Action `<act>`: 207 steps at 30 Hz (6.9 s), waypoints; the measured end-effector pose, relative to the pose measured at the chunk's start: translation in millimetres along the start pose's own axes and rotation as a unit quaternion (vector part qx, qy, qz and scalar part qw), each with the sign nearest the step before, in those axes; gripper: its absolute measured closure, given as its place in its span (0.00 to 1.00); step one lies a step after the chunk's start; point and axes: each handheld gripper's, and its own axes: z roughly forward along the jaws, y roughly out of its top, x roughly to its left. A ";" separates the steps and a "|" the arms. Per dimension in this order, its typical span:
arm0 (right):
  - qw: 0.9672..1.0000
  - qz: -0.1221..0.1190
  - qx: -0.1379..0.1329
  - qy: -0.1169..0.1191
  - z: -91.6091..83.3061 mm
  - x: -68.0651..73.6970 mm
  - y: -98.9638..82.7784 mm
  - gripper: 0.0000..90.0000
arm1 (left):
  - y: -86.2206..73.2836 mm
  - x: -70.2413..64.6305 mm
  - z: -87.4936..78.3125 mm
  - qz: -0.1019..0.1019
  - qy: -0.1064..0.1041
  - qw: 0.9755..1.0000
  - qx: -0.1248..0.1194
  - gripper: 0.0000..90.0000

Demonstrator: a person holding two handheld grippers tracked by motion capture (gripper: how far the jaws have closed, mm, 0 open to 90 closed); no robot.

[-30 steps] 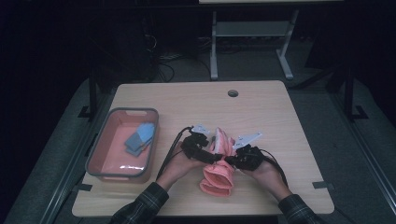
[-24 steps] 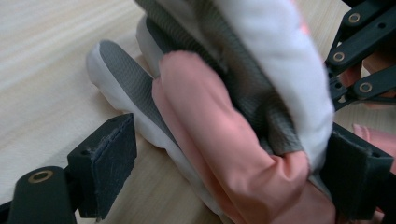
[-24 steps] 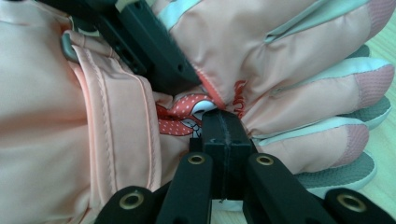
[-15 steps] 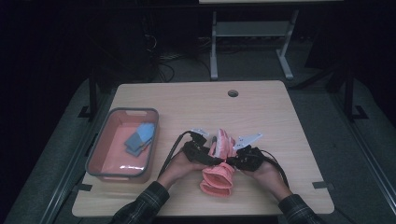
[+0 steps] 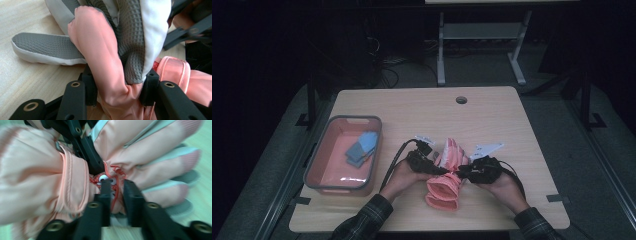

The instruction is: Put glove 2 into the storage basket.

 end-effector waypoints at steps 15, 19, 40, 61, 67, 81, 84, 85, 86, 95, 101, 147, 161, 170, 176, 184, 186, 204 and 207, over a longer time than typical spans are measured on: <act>0.989 0.085 -0.011 -0.124 -22.3 -38.4 -49.2 0.30 | 15.6 -14.3 -52.2 0.015 0.030 0.999 -0.024 0.66; 0.987 0.077 0.012 -0.140 -13.6 -39.9 -51.2 0.28 | 19.0 -16.6 -78.2 0.017 0.041 0.999 -0.029 0.66; 0.985 0.080 -0.009 -0.152 -6.8 -40.8 -55.3 0.15 | 22.1 -11.7 -193.7 0.011 0.106 0.992 -0.061 0.66; 0.985 0.081 -0.008 -0.152 -6.7 -40.8 -55.3 0.15 | -23.3 25.1 -298.7 -0.055 0.196 0.976 -0.081 0.66; 0.985 0.080 -0.008 -0.152 -6.6 -40.9 -55.2 0.14 | -41.0 47.1 -290.6 -0.078 0.203 0.974 -0.064 0.66; 0.985 0.080 -0.008 -0.152 -6.6 -40.9 -55.2 0.14 | -68.2 78.9 -234.9 -0.093 0.191 0.977 0.004 0.63; 0.985 0.080 -0.008 -0.152 -6.6 -40.9 -55.3 0.14 | -72.9 82.0 -232.5 -0.097 0.192 0.977 -0.002 0.62; 0.985 0.080 -0.009 -0.152 -6.6 -40.9 -55.3 0.14 | -74.6 83.0 -233.0 -0.096 0.192 0.977 -0.003 0.62; 0.985 0.080 -0.009 -0.152 -6.6 -40.9 -55.3 0.14 | -75.1 83.1 -233.2 -0.096 0.191 0.977 -0.005 0.60; 0.985 0.081 -0.009 -0.152 -6.6 -40.9 -55.2 0.14 | -73.9 76.8 -246.2 -0.086 0.215 0.972 -0.026 0.18; 0.985 0.081 -0.009 -0.153 -6.6 -40.9 -55.2 0.14 | -71.7 67.4 -262.4 -0.079 0.232 0.968 -0.047 0.15; 0.985 0.083 -0.009 -0.154 -6.9 -40.9 -55.5 0.14 | 2.8 -27.6 -198.4 0.085 0.219 0.966 -0.109 0.15; 0.985 0.083 -0.009 -0.154 -6.9 -40.8 -55.5 0.14 | 0.3 -39.5 -139.2 0.111 0.211 0.968 -0.082 0.15; 0.985 0.083 -0.009 -0.154 -6.9 -40.9 -55.5 0.14 | -6.2 -43.7 -103.9 0.122 0.198 0.971 -0.063 0.15; 0.985 0.083 -0.008 -0.154 -7.0 -40.8 -55.5 0.14 | -13.7 -44.8 -81.0 0.136 0.196 0.970 -0.053 0.15; 0.985 0.082 -0.008 -0.153 -7.0 -40.8 -55.5 0.14 | -26.5 -42.8 -52.7 0.139 0.187 0.972 -0.043 0.15; 0.985 0.082 -0.008 -0.153 -7.0 -40.7 -55.5 0.14 | -29.9 -42.0 -46.2 0.145 0.186 0.971 -0.036 0.15; 0.985 0.080 -0.008 -0.151 -6.9 -40.5 -55.5 0.14 | -44.6 -37.4 -10.2 0.154 0.200 0.967 -0.019 0.15; 0.985 0.081 -0.008 -0.151 -7.0 -40.4 -55.5 0.14 | -47.0 -36.2 -6.4 0.157 0.203 0.966 -0.017 0.15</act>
